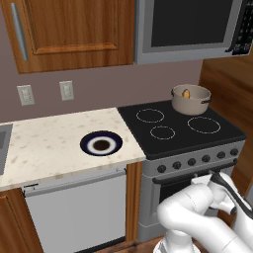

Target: Retrieve the frozen meat and place it in the pot on a burner. Then turn the burner on.

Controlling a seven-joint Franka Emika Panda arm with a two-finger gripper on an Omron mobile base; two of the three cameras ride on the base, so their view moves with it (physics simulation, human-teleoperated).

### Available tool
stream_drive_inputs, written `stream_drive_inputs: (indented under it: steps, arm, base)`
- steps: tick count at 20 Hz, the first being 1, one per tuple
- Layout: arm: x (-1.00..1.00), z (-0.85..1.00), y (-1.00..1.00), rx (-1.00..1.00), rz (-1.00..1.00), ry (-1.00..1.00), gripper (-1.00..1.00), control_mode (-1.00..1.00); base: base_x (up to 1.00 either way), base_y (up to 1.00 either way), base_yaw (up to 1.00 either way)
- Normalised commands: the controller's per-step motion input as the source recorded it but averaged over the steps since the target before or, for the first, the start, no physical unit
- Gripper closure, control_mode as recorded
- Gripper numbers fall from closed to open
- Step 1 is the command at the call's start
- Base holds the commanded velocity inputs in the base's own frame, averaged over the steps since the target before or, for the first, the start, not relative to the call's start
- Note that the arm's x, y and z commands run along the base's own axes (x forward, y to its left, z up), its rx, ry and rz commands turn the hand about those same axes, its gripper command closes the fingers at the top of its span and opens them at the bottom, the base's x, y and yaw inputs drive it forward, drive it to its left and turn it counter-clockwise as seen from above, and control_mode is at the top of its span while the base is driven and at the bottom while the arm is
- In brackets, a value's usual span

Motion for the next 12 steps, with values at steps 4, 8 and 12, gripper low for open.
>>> stream_drive_inputs:
  steps: [4, 8, 12]
  arm:
    - [0.12, 0.0, 0.0, 0.0, 0.0, 0.0, -1.0, -1.0]
    - [0.23, 0.0, 0.0, 0.0, 0.0, -0.01, -1.0, -1.0]
    - [0.18, -0.08, 0.0, 0.0, 0.0, -0.05, -1.0, -1.0]
  base:
    - [0.0, 0.0, 0.0]
    - [0.0, 0.0, 0.0]
    - [0.0, 0.0, 0.0]
